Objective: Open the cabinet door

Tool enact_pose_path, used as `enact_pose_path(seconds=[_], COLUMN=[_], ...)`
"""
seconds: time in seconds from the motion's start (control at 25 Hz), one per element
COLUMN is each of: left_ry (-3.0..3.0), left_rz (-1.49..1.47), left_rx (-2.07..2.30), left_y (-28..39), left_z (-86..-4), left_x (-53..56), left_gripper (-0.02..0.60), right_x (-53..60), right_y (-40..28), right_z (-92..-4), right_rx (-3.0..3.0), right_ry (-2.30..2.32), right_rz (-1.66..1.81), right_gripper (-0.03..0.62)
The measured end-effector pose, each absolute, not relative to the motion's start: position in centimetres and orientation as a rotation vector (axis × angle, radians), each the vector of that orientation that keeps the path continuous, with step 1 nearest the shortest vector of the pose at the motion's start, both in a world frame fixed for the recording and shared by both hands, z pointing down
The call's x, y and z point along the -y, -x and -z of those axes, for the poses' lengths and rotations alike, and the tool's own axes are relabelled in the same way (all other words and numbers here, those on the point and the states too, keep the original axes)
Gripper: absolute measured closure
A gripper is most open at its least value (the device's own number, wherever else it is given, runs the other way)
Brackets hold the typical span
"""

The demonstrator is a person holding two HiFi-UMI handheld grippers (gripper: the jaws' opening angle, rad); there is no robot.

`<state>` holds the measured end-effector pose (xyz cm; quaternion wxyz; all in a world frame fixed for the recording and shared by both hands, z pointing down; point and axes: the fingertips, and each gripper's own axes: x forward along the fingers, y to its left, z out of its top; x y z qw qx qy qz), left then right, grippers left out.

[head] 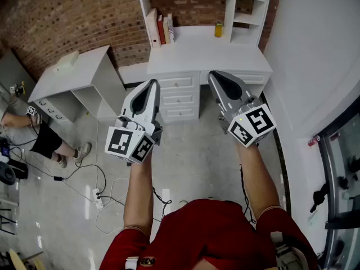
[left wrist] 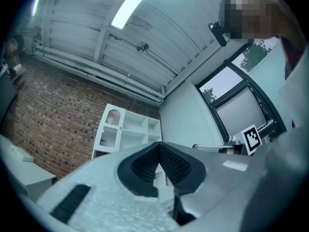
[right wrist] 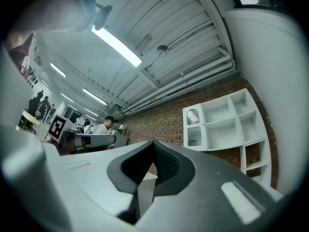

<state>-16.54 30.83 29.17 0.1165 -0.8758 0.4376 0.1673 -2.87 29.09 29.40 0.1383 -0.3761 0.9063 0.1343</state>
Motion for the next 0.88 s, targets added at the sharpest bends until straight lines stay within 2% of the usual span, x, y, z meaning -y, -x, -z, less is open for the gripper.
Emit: enact_pose_path(seconds=[0.56, 0.88], left_ry=[2.592, 2.607], left_rz=[-0.538, -0.523], left_rx=[-1.263, -1.270], left_y=[21.9, 23.3], left_z=[-30.2, -31.6], left_x=[-28.7, -24.1], left_gripper=[0.581, 0.581], right_x=[-27.0, -22.2], right_y=[7.1, 7.7], right_z=[-30.8, -30.9], right_rx=[-2.624, -2.617], right_ry=[1.118, 1.131], right_rz=[-0.337, -0.356], right_gripper=[0.582, 0.582])
